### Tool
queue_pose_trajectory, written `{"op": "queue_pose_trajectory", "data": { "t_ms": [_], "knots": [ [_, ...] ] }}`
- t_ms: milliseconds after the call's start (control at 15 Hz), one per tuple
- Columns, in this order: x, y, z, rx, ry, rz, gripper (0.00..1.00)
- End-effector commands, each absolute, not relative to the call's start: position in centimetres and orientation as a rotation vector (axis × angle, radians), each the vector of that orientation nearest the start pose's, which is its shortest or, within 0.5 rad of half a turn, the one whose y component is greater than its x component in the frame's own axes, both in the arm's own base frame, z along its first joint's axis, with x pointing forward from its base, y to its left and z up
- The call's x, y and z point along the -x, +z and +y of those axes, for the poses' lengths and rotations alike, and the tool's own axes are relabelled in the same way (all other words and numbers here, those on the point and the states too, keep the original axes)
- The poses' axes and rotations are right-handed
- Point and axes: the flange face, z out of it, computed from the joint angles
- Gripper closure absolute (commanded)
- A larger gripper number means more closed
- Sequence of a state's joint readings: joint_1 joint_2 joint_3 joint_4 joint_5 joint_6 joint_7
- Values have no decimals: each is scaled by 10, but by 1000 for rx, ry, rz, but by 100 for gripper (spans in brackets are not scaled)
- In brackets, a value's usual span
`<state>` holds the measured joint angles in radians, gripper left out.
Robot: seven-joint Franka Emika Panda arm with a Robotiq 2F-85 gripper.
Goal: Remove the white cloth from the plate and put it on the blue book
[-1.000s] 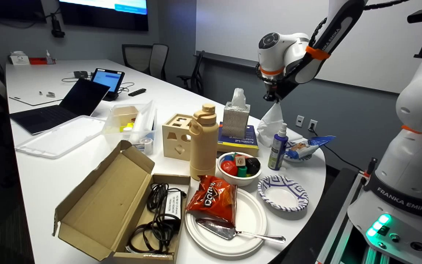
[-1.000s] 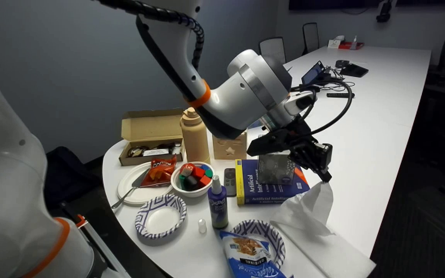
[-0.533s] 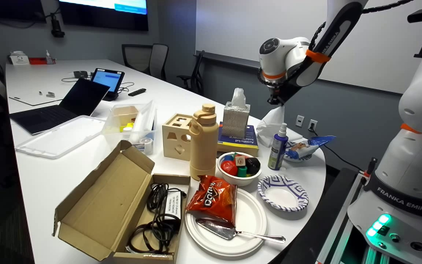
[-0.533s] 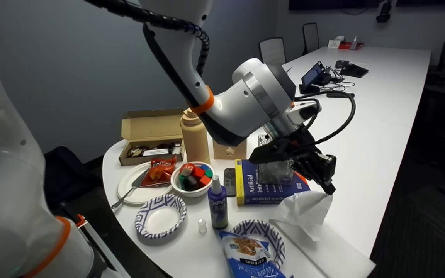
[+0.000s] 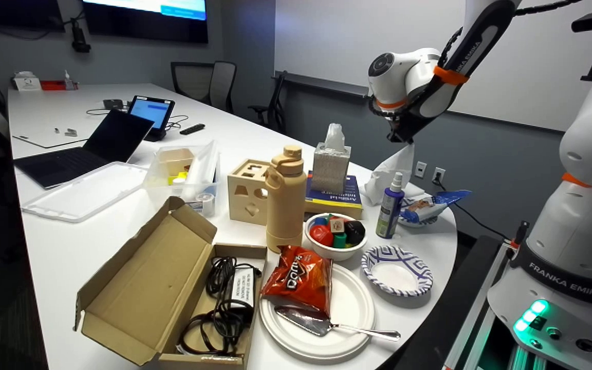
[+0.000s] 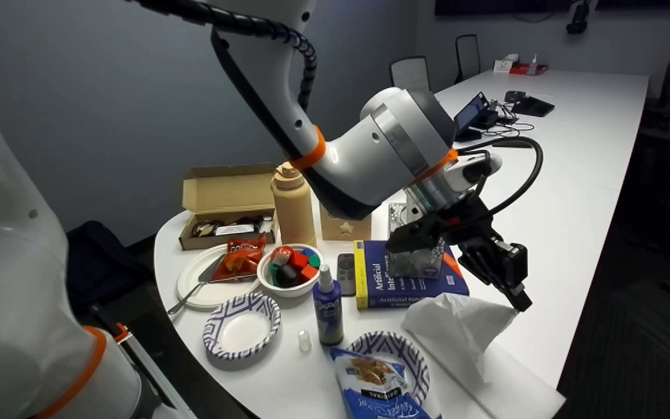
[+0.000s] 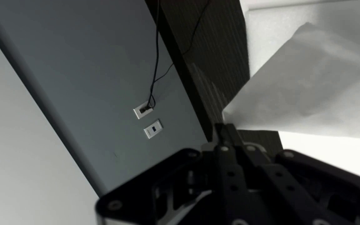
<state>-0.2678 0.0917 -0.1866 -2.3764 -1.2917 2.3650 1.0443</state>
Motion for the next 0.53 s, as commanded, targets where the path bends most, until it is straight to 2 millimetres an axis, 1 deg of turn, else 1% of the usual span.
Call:
{"op": "queue_pose_trajectory", "data": {
  "t_ms": [0, 133, 200, 333, 467],
  "knots": [
    [-437, 278, -235, -2175, 166, -585, 100],
    [-435, 266, -236, -2169, 124, -583, 100],
    [-436, 260, -233, -2192, 123, -570, 100],
    [-442, 252, -223, -2241, 147, -541, 100],
    [-454, 250, -206, -2317, 194, -516, 100]
  ]
}}
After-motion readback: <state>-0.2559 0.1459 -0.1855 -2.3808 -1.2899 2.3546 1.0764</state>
